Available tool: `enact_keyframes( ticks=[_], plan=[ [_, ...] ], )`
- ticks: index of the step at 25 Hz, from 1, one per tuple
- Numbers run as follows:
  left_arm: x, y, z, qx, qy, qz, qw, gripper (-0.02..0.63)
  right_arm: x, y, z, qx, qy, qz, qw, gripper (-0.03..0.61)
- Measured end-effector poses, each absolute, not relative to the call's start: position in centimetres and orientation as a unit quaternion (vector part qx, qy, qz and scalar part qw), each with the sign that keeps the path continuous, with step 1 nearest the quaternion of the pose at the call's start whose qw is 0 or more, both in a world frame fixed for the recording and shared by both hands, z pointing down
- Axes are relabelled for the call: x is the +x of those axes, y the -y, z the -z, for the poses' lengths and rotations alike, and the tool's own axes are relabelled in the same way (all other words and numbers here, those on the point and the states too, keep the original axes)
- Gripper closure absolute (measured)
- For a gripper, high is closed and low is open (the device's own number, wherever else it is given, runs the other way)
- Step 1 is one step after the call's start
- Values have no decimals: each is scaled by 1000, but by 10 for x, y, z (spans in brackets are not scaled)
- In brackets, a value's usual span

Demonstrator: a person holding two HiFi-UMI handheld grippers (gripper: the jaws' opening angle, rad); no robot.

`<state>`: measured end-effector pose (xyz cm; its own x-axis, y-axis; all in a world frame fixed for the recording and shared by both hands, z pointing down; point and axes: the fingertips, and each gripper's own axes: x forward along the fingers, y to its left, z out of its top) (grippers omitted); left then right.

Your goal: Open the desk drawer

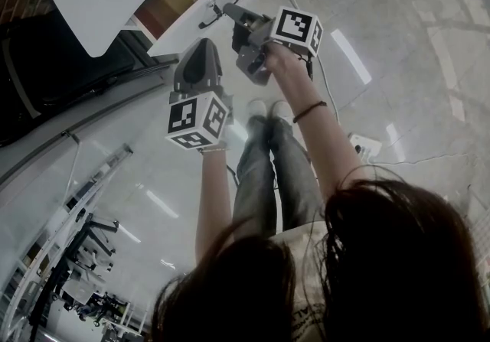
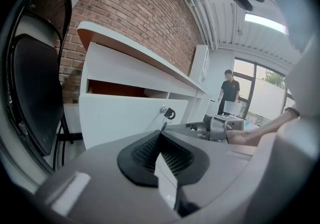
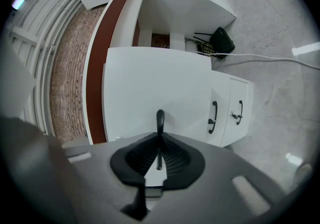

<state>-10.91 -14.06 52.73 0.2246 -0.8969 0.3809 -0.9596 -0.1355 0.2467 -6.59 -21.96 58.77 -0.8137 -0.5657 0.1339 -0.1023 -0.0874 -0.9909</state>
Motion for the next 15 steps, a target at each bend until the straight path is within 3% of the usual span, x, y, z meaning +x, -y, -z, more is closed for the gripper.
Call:
enact_keyframes(
  ticks=[15],
  plan=[
    [-102, 131, -527, 752, 616, -72, 224, 615, -59, 211, -588, -257, -653, 692, 168, 557]
  ],
)
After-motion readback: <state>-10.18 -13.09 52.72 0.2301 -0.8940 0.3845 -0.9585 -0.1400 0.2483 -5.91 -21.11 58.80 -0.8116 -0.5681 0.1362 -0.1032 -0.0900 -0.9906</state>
